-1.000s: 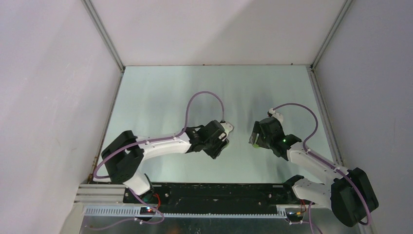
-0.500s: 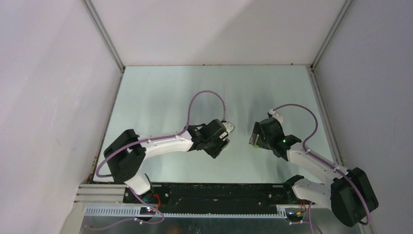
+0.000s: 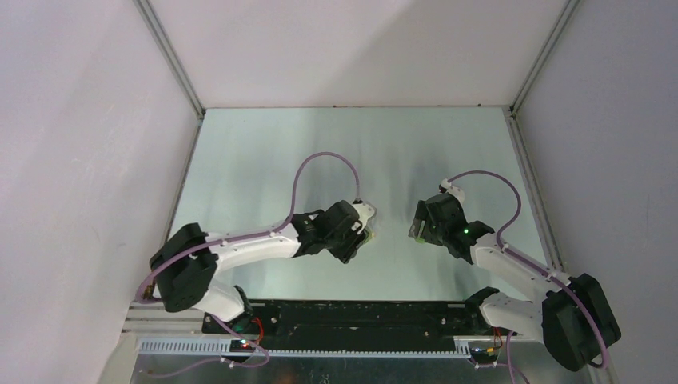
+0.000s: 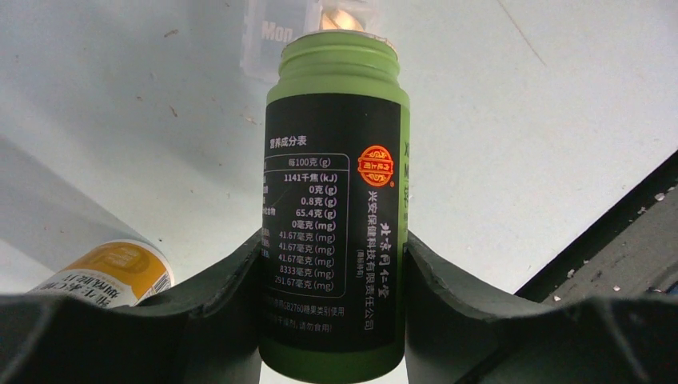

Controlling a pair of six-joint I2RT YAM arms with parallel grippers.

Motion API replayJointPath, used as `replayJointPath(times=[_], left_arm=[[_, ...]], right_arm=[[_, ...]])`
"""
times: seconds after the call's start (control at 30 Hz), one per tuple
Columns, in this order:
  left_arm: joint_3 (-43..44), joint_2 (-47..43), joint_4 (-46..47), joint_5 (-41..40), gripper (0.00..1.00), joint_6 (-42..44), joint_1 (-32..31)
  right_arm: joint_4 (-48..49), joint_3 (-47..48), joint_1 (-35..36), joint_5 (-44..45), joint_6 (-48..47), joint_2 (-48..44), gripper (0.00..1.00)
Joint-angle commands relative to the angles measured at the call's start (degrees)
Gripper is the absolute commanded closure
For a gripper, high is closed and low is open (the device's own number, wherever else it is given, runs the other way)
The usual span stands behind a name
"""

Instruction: Sort the pills into containers

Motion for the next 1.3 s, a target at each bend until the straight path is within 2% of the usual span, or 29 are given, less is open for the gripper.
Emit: replayJointPath(times=[0.0,0.27,0.47,0.73,0.8,1.07,1.27], left_arm=[[-2.0,-5.0,6.3,0.5,1.0,0.2,-0.4],[-7.3,-11.3,12.0,0.3,1.0,1.0,-0.5],[-12.5,-20.8,20.4,-1.3,1.0,2.5,-0.5],[-10.7,-31.3,26.9,-5.3,1.0,7.1,-0.5],[-10.2,-33.6,29.8,-7.0,1.0,8.6,-0.5],[-13.1,-40.6,53.9,-10.8,1.0,19.4,-0.5],[-13.7,-39.9,62.6,-14.3,1.0,24.7,-0.4]], right_arm=[[1.8,-0.1,-0.2,0.3,0.9,0.2,0.2],[1.6,-0.2,-0.1,0.1,0.8,0.1,0.2],[1.2,-0.1,0.1,1.3,-1.4,0.1,0.17],[2.1,0.0,0.3,1.7,-3.6,3.0,0.13],[1.5,0.6,0.4,2.1,-3.2,4.7,0.14],[-1.5,4.0,0.6,4.4,-0.2,10.9,0.24],[-3.0,7.0,1.1,6.1,-0.7,14.3,0.27]])
